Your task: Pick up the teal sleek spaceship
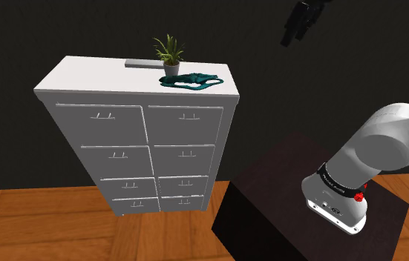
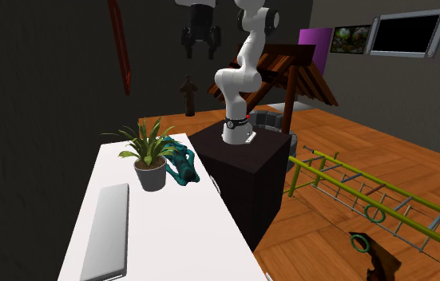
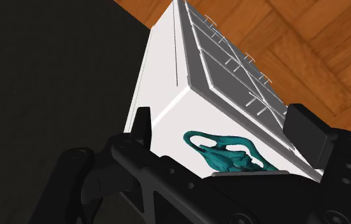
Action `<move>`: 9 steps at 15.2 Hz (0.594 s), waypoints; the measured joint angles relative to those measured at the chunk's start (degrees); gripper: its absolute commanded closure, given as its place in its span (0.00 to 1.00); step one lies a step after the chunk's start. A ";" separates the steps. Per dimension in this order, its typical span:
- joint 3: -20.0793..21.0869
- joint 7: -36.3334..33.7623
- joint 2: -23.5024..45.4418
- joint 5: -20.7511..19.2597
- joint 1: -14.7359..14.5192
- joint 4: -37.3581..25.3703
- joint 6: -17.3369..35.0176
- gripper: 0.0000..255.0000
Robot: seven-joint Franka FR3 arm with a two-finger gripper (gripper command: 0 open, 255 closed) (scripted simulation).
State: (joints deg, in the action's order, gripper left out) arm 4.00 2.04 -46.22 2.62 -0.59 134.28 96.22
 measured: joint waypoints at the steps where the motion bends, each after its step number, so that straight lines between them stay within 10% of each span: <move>1: 0.00 0.00 0.00 0.00 0.00 0.00 0.00 0.00; 9: -0.52 6.90 11.61 -0.55 -2.17 0.69 13.41 0.00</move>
State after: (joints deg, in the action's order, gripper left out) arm 3.48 8.93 -34.62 2.08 -2.76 134.97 109.63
